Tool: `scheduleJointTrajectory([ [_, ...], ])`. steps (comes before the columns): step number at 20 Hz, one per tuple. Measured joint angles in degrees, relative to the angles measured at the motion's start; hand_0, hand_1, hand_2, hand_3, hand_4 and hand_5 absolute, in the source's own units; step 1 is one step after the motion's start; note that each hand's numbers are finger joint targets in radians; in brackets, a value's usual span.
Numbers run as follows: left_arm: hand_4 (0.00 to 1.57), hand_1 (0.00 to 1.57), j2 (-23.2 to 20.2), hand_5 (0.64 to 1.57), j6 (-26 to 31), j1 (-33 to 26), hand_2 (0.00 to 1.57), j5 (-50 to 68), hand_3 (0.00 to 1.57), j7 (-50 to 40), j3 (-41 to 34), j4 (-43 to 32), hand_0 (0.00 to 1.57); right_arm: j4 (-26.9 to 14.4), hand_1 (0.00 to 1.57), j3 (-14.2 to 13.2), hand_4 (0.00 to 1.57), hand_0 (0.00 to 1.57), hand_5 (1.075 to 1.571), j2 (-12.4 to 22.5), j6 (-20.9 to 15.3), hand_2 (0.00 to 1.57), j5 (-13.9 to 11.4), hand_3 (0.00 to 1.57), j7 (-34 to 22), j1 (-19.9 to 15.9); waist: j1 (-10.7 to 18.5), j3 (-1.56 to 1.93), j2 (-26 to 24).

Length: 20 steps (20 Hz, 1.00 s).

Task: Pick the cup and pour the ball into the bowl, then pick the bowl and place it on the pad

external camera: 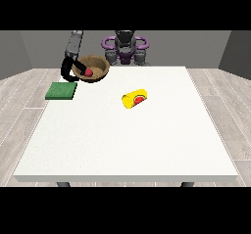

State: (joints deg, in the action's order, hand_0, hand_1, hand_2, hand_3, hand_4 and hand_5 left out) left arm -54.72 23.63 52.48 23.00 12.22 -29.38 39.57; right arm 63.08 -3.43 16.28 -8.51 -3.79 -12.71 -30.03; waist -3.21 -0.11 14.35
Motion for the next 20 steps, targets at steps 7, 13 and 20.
scheduleJointTrajectory([
  [7, 0.00, 0.00, -0.2, 1.533, -2.0, 1.0, 0.00, 0.2, 0.00, -0.6, 0.6, 2.9, 0.00, -6.6, 1.57, -4.8, 1.30, 1.57, 1.528, 6.8, 4.9, 1.57, 1.3, 1.57, 4.9, -3.0, 0.3, 0.13, 2.5],
  [13, 0.00, 0.00, -0.1, 1.534, -3.5, 1.9, 0.00, 0.7, 0.00, -1.9, 1.3, 6.0, 0.00, -13.0, 1.57, -9.5, 1.29, 1.57, 1.534, 12.1, 9.4, 1.57, 3.6, 1.17, 9.7, -5.5, 0.9, 0.17, 4.3],
  [20, 0.16, 0.00, -0.9, 1.532, -3.9, 1.9, 0.00, 1.7, 0.00, -1.9, 0.9, 9.5, 0.00, -20.8, 1.57, -14.9, 1.29, 1.57, 1.551, 16.9, 14.2, 1.57, 7.0, 0.70, 16.5, -7.5, 2.2, 0.20, 8.6],
])
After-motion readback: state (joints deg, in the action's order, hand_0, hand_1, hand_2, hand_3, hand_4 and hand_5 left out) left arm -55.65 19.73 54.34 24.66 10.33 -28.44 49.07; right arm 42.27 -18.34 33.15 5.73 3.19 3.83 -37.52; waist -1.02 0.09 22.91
